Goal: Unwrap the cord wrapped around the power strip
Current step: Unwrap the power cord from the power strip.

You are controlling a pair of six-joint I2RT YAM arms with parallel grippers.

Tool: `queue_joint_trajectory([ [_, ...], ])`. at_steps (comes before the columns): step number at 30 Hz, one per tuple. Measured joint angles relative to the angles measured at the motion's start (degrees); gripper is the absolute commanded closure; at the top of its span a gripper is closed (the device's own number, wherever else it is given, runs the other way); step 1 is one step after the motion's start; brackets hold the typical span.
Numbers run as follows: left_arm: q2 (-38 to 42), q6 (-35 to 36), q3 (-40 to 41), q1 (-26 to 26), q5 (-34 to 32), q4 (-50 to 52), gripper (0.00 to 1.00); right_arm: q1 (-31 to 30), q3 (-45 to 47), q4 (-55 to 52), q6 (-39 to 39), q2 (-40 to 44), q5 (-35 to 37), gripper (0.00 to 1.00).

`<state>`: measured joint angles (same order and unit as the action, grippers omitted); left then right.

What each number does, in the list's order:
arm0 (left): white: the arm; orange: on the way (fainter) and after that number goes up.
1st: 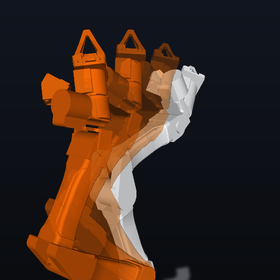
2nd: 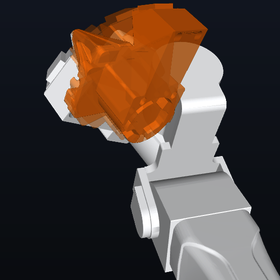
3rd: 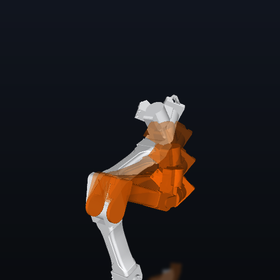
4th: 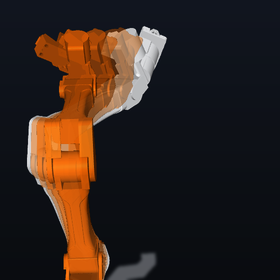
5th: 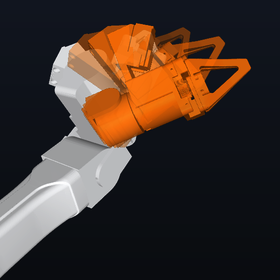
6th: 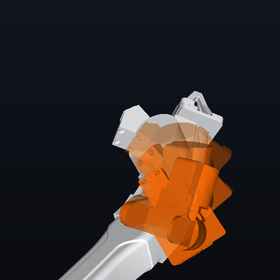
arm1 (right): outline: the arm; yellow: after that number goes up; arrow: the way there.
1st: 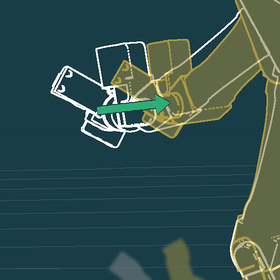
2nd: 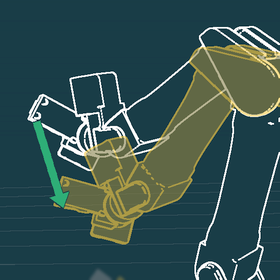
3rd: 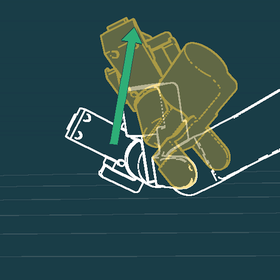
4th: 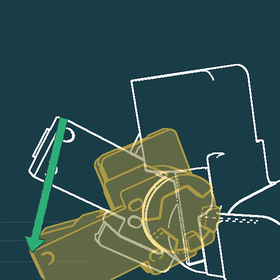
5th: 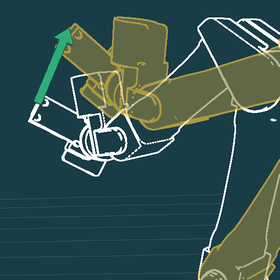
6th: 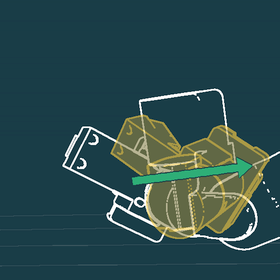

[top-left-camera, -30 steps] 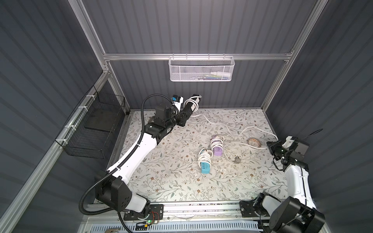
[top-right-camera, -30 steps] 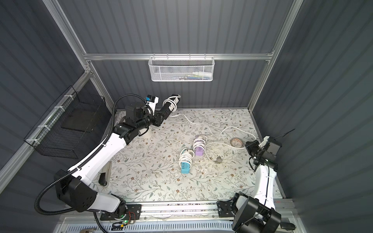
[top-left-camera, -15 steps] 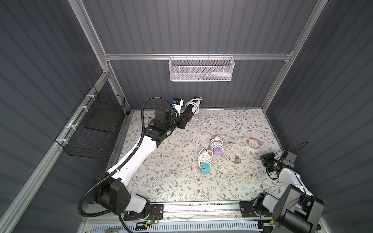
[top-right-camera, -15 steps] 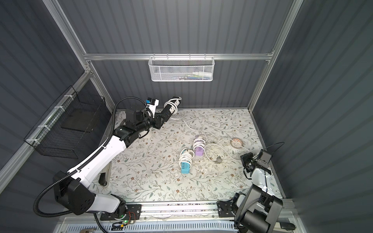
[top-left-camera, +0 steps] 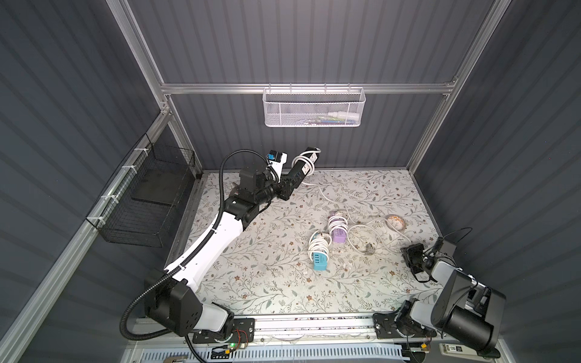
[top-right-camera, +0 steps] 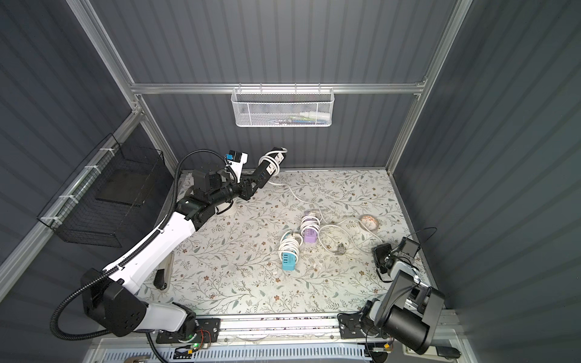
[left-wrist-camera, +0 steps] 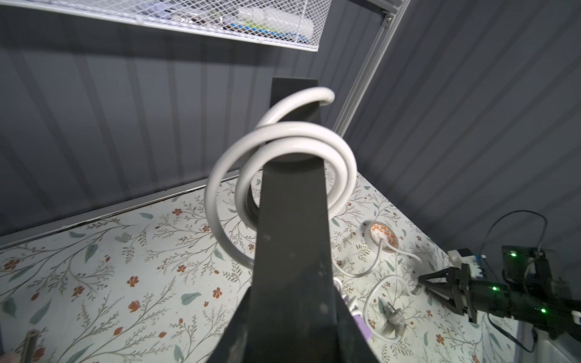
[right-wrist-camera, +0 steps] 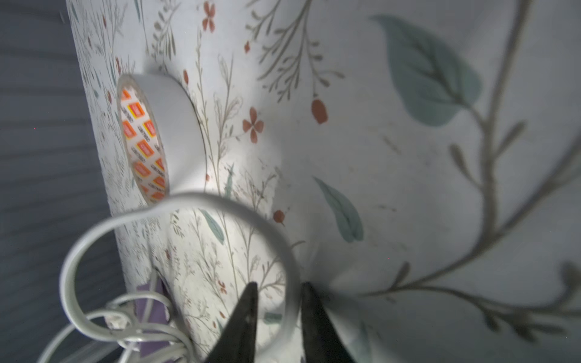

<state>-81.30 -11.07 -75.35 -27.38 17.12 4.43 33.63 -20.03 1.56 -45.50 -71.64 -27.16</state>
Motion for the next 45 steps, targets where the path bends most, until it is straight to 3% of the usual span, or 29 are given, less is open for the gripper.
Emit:
queue_joint_trajectory([
  [4,-0.8,-0.4,0.0,0.0,3.8,-0.8,1.00,0.0,0.2,-0.2,0.2,4.7,0.3,0.32],
  [7,-1.7,-0.6,0.0,-0.3,5.6,-0.8,1.00,-0.4,0.1,-1.7,1.3,11.1,0.8,0.23],
  [14,-4.2,-0.5,-0.4,-2.2,8.1,-0.3,1.00,-4.3,-3.1,-7.0,4.3,23.9,2.3,0.06],
  [19,-5.5,0.2,-1.7,-4.1,9.5,1.5,1.00,-12.5,-7.8,-6.0,6.0,26.6,1.2,0.01],
  [25,-5.5,1.0,-2.6,-4.7,11.3,3.1,1.00,-22.5,-11.3,4.4,7.4,20.2,-5.7,0.01],
  [33,-5.5,1.0,-7.3,-4.7,13.0,6.3,1.00,-30.7,-15.6,26.4,7.6,1.7,-19.3,0.01],
  [37,-5.5,1.0,-9.4,-4.7,13.3,8.7,1.00,-34.4,-17.8,34.9,9.8,-4.0,-21.8,0.01],
  [45,-6.3,0.7,-14.0,-4.7,15.2,13.6,1.00,-42.4,-23.3,43.8,21.8,-10.7,-22.1,0.01],
])
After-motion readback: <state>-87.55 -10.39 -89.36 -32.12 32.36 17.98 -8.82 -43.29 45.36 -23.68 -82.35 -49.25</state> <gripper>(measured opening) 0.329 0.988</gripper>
